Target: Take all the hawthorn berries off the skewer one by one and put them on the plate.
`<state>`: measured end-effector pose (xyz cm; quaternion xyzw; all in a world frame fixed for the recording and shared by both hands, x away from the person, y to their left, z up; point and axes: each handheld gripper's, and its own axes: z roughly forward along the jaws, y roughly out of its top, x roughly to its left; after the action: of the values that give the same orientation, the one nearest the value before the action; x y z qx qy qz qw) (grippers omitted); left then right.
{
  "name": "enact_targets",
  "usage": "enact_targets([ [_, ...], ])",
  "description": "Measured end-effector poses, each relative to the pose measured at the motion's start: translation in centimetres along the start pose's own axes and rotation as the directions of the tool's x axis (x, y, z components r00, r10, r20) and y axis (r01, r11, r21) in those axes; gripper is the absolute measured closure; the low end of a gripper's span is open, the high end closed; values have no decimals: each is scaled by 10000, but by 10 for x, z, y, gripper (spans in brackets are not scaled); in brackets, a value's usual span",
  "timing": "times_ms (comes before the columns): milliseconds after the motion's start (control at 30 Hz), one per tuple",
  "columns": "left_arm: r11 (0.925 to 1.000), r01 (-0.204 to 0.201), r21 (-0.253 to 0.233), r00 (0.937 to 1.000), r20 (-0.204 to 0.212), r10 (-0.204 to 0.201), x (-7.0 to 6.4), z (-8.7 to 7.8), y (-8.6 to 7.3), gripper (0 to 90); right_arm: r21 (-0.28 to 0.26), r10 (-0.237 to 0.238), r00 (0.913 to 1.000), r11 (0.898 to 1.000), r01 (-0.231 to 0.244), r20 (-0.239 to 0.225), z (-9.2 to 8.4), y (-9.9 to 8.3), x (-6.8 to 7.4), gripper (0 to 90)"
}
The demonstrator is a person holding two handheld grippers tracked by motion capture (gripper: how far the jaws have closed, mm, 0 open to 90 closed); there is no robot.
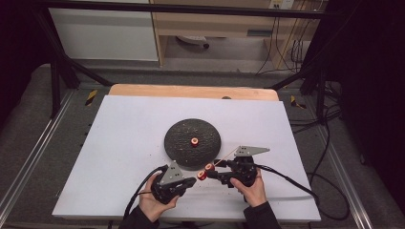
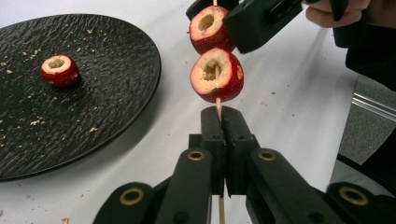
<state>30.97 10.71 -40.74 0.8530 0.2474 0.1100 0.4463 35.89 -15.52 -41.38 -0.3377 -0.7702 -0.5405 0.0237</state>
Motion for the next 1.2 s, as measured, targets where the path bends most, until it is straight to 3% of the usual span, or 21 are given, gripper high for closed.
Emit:
enact_targets([
  [267, 10000, -38, -23, 10000, 39, 38, 0, -1, 0, 881, 187, -16, 9993, 9998, 23, -370, 1, -1, -1, 584],
  [533, 10000, -13, -33, 10000, 26, 13, 3, -5, -4, 881, 79, 116, 9997, 9999, -114, -223, -2, 2, -4, 591],
  [1200, 9999, 156, 0, 9995, -284, -156, 17, -26, -27, 881, -332, 649, 9968, 9974, -634, 469, -12, 23, -31, 595],
])
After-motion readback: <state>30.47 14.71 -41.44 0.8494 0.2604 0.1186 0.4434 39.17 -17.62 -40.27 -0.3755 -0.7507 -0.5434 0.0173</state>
